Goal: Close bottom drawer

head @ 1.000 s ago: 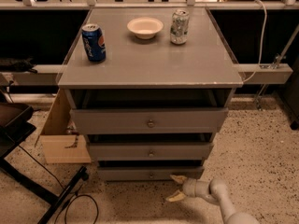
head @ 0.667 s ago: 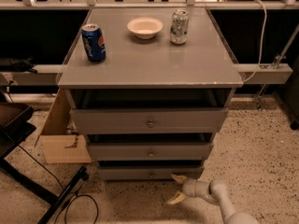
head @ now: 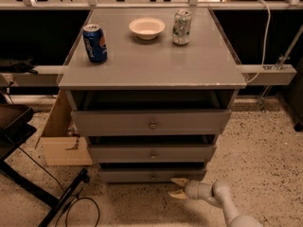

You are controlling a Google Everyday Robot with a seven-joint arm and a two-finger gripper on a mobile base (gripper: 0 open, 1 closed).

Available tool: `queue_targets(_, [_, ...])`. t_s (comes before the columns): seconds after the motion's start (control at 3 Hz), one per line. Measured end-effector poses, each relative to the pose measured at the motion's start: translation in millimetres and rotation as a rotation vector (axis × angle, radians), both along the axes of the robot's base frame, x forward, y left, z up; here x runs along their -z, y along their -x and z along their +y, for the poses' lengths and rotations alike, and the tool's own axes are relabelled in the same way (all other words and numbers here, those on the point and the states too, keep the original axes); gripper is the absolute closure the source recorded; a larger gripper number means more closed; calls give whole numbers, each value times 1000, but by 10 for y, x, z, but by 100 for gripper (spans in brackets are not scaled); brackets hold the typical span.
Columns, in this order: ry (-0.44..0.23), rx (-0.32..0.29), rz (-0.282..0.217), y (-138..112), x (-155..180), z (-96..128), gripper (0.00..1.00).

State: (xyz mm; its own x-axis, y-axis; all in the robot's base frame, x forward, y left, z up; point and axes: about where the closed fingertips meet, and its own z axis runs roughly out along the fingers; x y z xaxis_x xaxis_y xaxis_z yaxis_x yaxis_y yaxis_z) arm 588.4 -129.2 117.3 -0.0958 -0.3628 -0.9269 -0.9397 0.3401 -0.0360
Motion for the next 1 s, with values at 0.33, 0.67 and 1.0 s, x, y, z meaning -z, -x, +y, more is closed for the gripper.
queue_targets(0.33, [0, -1, 0, 0, 0, 2, 66])
queue_targets(0.67, [11, -32, 4, 0, 8, 78, 89])
queue_targets(1.0, [108, -14, -26, -64, -80, -233, 100])
